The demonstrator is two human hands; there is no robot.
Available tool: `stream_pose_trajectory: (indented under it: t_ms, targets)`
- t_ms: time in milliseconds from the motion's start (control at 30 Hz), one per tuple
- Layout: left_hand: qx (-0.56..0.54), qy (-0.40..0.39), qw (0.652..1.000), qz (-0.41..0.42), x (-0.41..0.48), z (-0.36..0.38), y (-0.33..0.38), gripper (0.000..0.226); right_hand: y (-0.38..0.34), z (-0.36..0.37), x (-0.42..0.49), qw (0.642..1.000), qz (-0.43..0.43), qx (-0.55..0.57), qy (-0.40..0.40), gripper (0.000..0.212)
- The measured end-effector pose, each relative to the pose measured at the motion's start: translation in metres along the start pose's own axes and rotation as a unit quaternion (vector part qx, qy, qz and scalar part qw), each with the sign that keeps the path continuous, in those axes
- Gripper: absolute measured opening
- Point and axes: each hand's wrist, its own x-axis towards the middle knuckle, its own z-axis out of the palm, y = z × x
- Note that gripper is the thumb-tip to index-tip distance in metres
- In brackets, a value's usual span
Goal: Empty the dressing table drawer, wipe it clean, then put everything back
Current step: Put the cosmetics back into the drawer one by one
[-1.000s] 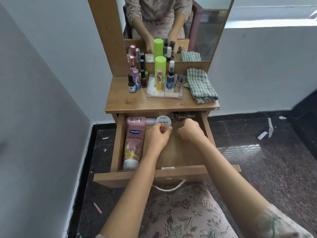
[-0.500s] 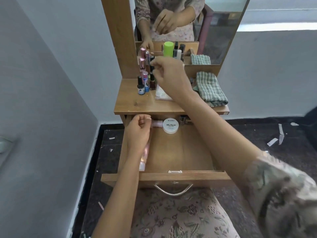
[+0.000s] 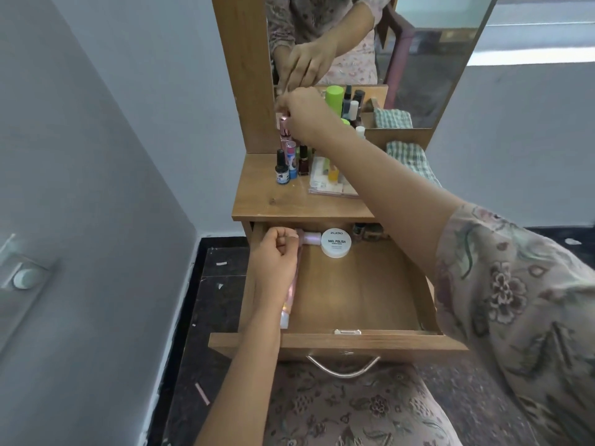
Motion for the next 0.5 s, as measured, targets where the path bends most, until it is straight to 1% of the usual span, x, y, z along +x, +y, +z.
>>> stream_pose_trajectory:
  t_ms: [133,233,367,500]
  targets:
    - [0.013,-0.006,1.000,0.001,-0.0018,-0.0005,0.0011,0.010,-0.0025,-0.0024,0.0045,0.999,0.016,0.021,-0.024,0.031]
    - [0.007,-0.010,1.000,0.003,-0.0022,-0.0006,0.0034,0.010,-0.0022,-0.0016,0.0050,0.999,0.020,0.009,-0.033,0.029]
    - [0.021,-0.008,1.000,0.006,-0.0023,-0.0014,0.0049,0.011,-0.0026,0.0018,0.0066,0.998,0.028,0.008,-0.049,0.021]
    - [0.016,0.002,1.000,0.001,-0.0007,-0.0019,0.0028,0.010,-0.0024,0.0029,0.0078,0.998,0.030,0.008,-0.046,0.019]
